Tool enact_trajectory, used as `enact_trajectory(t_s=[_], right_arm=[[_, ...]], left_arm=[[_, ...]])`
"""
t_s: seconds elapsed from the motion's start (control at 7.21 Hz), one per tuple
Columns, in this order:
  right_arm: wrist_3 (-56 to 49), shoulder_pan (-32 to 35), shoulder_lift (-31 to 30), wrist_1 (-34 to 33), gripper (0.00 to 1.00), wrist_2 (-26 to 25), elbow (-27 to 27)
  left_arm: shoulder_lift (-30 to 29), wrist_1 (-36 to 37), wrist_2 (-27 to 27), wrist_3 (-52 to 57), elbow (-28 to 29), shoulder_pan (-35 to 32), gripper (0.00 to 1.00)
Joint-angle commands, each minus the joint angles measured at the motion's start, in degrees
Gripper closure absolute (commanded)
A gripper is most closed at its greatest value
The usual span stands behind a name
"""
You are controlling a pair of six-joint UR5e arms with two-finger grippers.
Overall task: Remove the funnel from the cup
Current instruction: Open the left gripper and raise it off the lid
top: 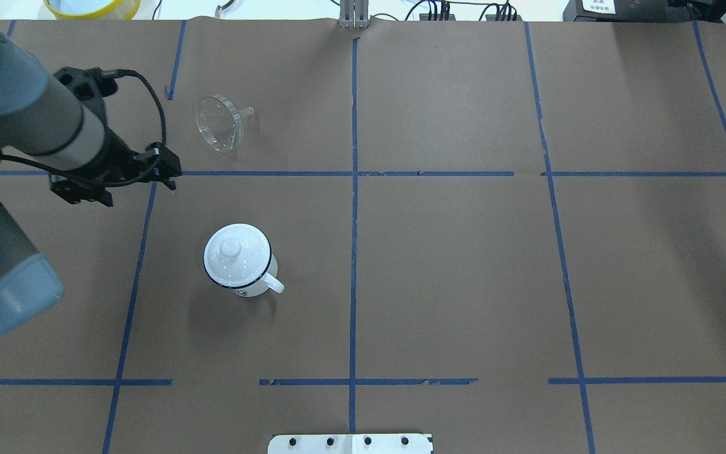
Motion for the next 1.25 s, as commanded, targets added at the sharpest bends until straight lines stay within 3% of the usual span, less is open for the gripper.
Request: enact_trajectory(t_s=[0.0,0.14,0.55,1.11], right_arm=[[-0.03,0.0,0.0,0.0,0.0,0.0,0.0],[-0.03,0.0,0.0,0.0,0.0,0.0,0.0],[-0.03,0.0,0.0,0.0,0.0,0.0,0.0],[-0.03,0.0,0.0,0.0,0.0,0.0,0.0]], left_arm=[[14.1,-9.59,-10.11,30.76,3.48,-17.47,0.0],[17.72,-10.42,-11.02,44.2,6.9,-22.68,0.0],[18.99,-10.17,-11.21,72.54,22.6,-39.54,0.0],[18.29,-7.27,-16.91,73.08,23.38,-41.01,0.0]])
